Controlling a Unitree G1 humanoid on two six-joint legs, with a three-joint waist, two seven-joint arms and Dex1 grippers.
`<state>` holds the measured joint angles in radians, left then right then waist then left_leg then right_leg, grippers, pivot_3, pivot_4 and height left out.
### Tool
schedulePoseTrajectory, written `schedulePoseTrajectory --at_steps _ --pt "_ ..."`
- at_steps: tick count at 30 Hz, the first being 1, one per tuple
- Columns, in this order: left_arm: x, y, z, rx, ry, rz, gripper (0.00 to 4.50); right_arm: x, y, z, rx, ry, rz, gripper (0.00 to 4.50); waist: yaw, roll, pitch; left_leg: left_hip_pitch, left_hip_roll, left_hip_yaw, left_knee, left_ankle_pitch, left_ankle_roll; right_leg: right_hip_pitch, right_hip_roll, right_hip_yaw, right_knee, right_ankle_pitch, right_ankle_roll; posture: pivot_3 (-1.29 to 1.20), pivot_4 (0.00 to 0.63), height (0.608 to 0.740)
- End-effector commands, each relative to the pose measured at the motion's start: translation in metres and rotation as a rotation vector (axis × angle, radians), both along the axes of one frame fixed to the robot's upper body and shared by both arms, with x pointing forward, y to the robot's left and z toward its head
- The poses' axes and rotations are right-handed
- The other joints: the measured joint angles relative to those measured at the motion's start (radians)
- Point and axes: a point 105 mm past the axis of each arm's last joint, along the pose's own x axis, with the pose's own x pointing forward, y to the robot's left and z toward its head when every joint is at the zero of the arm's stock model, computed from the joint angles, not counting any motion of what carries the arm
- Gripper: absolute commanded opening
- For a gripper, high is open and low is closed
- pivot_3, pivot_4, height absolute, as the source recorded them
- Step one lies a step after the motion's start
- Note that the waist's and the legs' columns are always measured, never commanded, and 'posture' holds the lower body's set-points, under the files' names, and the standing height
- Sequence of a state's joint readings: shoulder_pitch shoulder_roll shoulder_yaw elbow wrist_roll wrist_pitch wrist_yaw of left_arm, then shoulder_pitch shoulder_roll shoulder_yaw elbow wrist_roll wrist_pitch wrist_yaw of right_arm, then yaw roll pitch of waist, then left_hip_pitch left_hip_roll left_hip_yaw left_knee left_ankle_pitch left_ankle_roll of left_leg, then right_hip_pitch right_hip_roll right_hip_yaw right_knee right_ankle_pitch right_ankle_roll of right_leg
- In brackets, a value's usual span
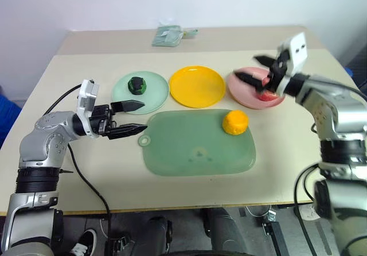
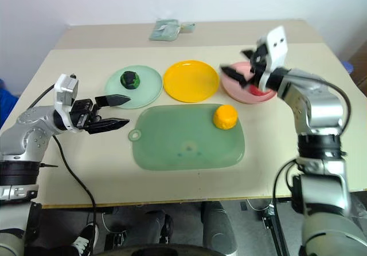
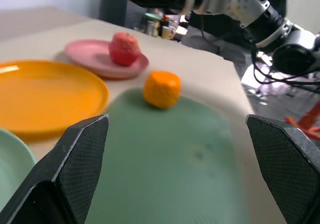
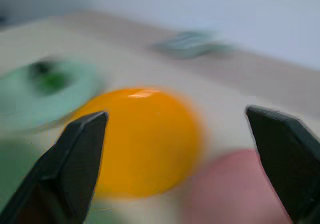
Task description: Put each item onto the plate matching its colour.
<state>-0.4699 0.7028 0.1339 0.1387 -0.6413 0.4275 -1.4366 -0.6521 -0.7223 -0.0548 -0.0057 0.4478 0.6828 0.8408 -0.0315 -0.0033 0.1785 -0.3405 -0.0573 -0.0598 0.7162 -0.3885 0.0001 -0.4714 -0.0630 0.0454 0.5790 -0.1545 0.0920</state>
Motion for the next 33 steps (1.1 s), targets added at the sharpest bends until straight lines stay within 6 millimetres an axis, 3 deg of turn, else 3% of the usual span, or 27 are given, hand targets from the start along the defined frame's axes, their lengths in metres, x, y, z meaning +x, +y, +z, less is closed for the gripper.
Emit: schedulePoseTrajectory --at_steps 1,4,6,13,18,24,27,31,33 --pt "-0.005 -0.002 -0.003 0.068 -0.048 -0.038 4.5 -0.018 0.005 -0.028 -0.158 0.087 0.063 4.48 0.007 0.0 0.0 0.0 0.0 0.001 0.001 0.0 0.0 0.0 0.0 0.0 0.0 0.0 0.0 0.0 0.15 0.74" --pt "-0.003 -0.003 -0.006 0.063 -0.038 -0.034 4.5 -0.007 -0.006 -0.045 -0.236 0.102 -0.031 4.48 0.01 0.0 0.0 0.002 -0.001 0.003 0.003 0.0 0.001 0.001 -0.001 0.002 0.0 0.001 0.0 0.0 0.15 0.74" --pt "-0.003 -0.004 -0.007 0.057 -0.038 -0.034 4.5 -0.004 -0.007 -0.05 -0.188 0.16 -0.056 4.48 0.013 0.0 0.0 0.003 0.0 0.003 0.002 -0.001 0.002 0.001 0.0 0.002 0.0 0.001 0.0 0.0 0.15 0.74" --pt "-0.001 -0.002 -0.004 0.055 -0.054 -0.021 4.5 -0.014 -0.009 -0.08 -0.25 0.297 -0.036 4.48 0.016 0.0 0.0 0.001 0.001 0.002 0.0 0.001 -0.002 -0.001 0.001 0.001 0.001 0.001 0.0 0.0 0.15 0.74" --pt "-0.001 0.0 -0.003 0.047 -0.062 0.001 4.5 0.002 0.002 -0.053 -0.197 0.164 -0.048 3.19 0.013 0.0 0.0 0.001 0.001 0.002 0.0 0.001 -0.002 -0.001 0.001 0.001 0.0 0.001 0.0 0.0 0.15 0.74" --pt "0.007 0.005 -0.006 0.052 -0.066 0.105 4.5 0.026 0.037 0.006 0.006 -0.046 -0.041 3.19 0.011 0.0 0.0 0.001 0.001 0.002 0.0 0.002 -0.003 -0.003 0.001 0.001 0.001 0.001 0.0 0.0 0.15 0.74" --pt "0.022 0.015 -0.019 0.161 -0.156 0.249 4.5 0.052 0.051 0.004 -0.069 -0.148 -0.11 3.19 0.011 0.0 0.0 0.001 0.001 0.002 -0.001 0.002 -0.004 -0.002 0.001 0.001 0.001 0.001 0.0 0.0 0.15 0.74" --pt "0.022 0.017 -0.015 0.14 -0.195 0.289 4.5 0.078 0.07 -0.004 -0.073 -0.164 -0.138 3.19 0.012 0.0 0.0 0.0 0.0 0.001 -0.001 0.002 -0.004 -0.003 0.0 0.001 0.002 0.001 -0.001 0.0 0.15 0.74" --pt "0.02 0.018 -0.015 0.134 -0.187 0.301 4.5 0.082 0.082 0.0 0.016 -0.109 -0.093 3.19 0.008 0.0 0.0 -0.001 0.0 0.002 -0.001 0.002 -0.004 -0.004 0.0 0.001 0.002 0.001 -0.001 0.0 0.15 0.74"
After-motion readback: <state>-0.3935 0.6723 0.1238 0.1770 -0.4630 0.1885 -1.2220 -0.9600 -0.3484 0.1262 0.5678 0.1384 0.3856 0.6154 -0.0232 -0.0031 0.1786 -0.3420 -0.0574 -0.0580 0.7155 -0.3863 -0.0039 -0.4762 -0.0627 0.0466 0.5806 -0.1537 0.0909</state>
